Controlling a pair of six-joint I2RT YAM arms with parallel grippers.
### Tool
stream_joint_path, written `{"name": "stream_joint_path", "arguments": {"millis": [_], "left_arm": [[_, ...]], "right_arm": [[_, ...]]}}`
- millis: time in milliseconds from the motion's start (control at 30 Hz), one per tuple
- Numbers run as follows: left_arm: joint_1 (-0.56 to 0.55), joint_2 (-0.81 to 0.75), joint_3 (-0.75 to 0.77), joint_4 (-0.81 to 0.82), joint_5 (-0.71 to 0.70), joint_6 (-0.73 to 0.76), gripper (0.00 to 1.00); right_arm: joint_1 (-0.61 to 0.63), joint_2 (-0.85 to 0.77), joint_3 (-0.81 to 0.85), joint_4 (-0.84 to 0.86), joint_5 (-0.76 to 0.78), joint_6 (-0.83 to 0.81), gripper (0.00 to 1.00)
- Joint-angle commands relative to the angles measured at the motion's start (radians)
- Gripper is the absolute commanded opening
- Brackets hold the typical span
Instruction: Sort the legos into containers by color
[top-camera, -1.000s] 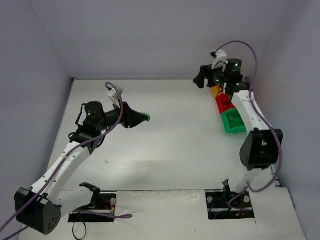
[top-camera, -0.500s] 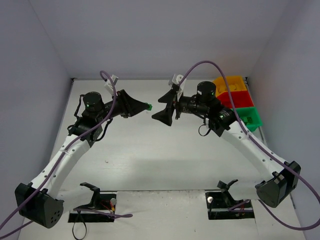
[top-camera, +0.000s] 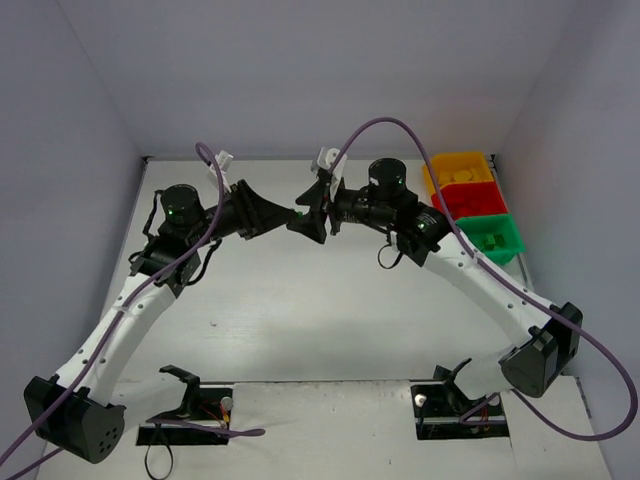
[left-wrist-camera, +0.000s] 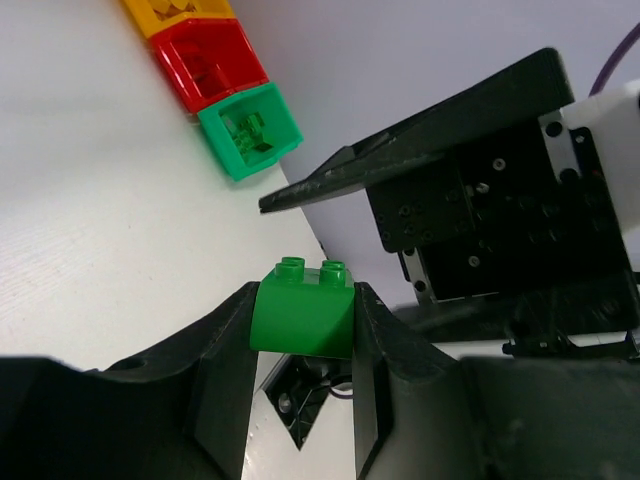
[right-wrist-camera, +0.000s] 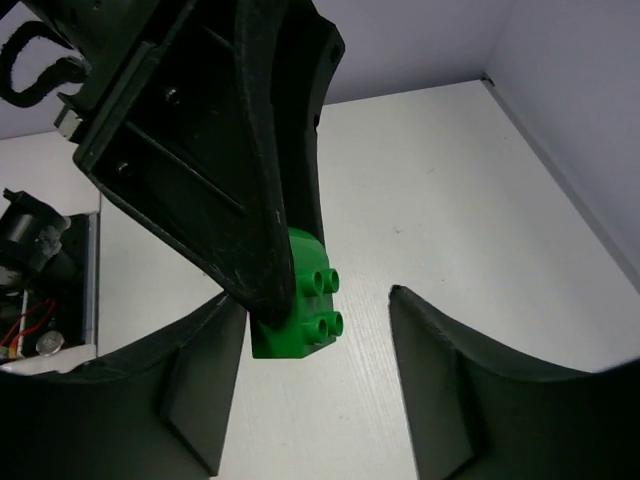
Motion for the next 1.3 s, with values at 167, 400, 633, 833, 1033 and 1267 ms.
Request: {"name": "stream_joint_path", "arguments": {"millis": [167, 400, 633, 833, 1033, 1267], "left_arm": [[0.004, -0.042, 0.061, 0.029, 0.021, -0.012, 0.14], [0.009, -0.036, 0.063, -0.02, -0.019, 0.035, 0.52], [0.015, -0.065, 0.115, -0.302, -0.217, 0.242, 0.74], [0.017, -0.145, 0.085, -0.479, -0.451, 0.39, 0.75], [0.018, -0.239, 0.035, -0.574, -0.56, 0.472, 0.75], [0.017, -0.311, -0.021, -0.614, -0.603, 0.497, 0.75]], "right_arm": [[0.009, 0.023, 0.066, 0.067, 0.01, -0.034, 0.16], [0.001, -0.012, 0.001, 0.051, 0.11, -0.054, 0.0], [-0.164, -0.061, -0.153, 0.006, 0.383, 0.09, 0.0], [-0.385, -0.164, -0.296, -0.09, 0.728, 0.301, 0.0], [-0.643, -0.193, -0.361, -0.126, 0.592, 0.348, 0.0], [-0.625, -0.001, -0.313, -0.166, 0.403, 0.366, 0.41]]}}
